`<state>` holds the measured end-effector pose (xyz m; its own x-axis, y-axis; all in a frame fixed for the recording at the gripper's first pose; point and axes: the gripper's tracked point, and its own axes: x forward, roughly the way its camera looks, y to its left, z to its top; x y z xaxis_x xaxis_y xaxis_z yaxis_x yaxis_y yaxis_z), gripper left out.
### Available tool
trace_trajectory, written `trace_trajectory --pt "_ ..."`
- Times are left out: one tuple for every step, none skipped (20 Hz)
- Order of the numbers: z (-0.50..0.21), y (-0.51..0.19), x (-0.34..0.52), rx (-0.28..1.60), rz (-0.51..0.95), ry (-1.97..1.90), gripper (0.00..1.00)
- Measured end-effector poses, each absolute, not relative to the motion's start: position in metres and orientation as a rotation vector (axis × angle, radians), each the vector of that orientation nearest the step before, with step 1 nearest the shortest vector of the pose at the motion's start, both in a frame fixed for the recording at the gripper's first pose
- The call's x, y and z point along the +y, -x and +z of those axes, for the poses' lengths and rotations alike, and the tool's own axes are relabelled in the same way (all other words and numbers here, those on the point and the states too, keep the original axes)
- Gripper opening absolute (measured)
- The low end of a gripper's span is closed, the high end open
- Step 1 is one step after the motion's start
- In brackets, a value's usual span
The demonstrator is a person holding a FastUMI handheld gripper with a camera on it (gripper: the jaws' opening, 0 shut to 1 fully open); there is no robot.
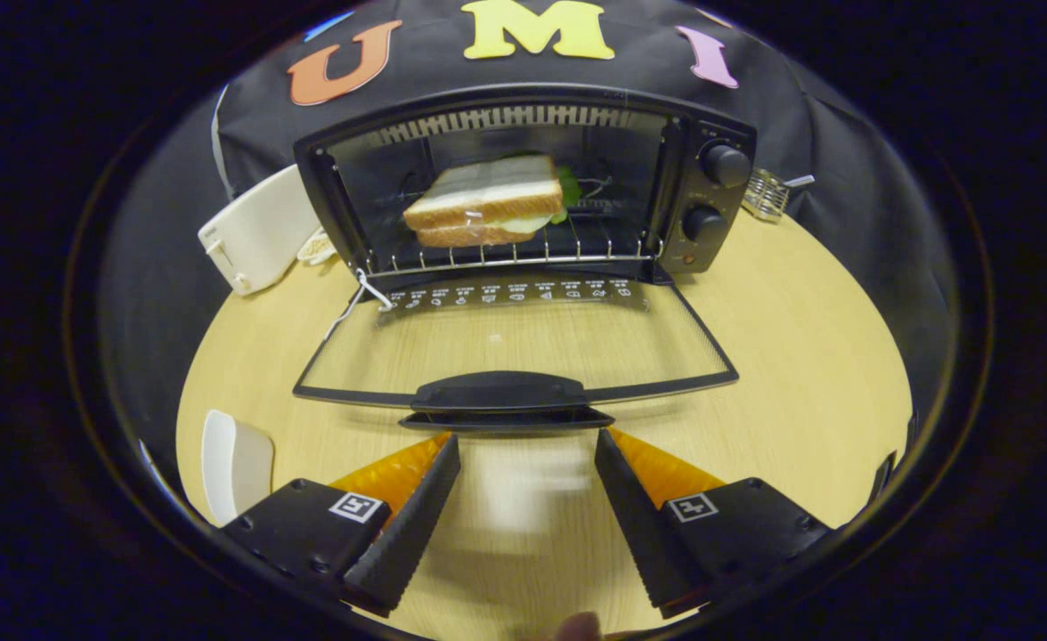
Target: Open the toaster oven, put the food inside, and close the toaster oven door.
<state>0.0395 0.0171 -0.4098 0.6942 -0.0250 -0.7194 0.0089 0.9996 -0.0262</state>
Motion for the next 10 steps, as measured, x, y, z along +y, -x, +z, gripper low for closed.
trace_trajectory --pt "-0.397 -0.038 0.017 0.781 -0.016 0.022 1.00" --pt "-0.382 -0.040 0.019 0.755 -0.013 0.024 1.00" --pt "-0.366 -0.043 0.021 0.724 -0.009 0.029 1.00" --pt "-0.348 -0.049 0.022 0.687 -0.009 0.032 1.00" --pt "-0.331 -0.059 0.022 0.654 -0.012 0.036 1.00" --pt "-0.315 -0.072 0.022 0.624 -0.014 0.038 1.00" --pt "-0.301 -0.081 0.023 0.601 -0.011 0.038 1.00" --pt "-0.286 -0.087 0.024 0.580 -0.012 0.043 1.00" --pt "-0.268 -0.093 0.025 0.551 -0.008 0.044 1.00" --pt "-0.249 -0.096 0.027 0.513 -0.002 0.044 1.00"
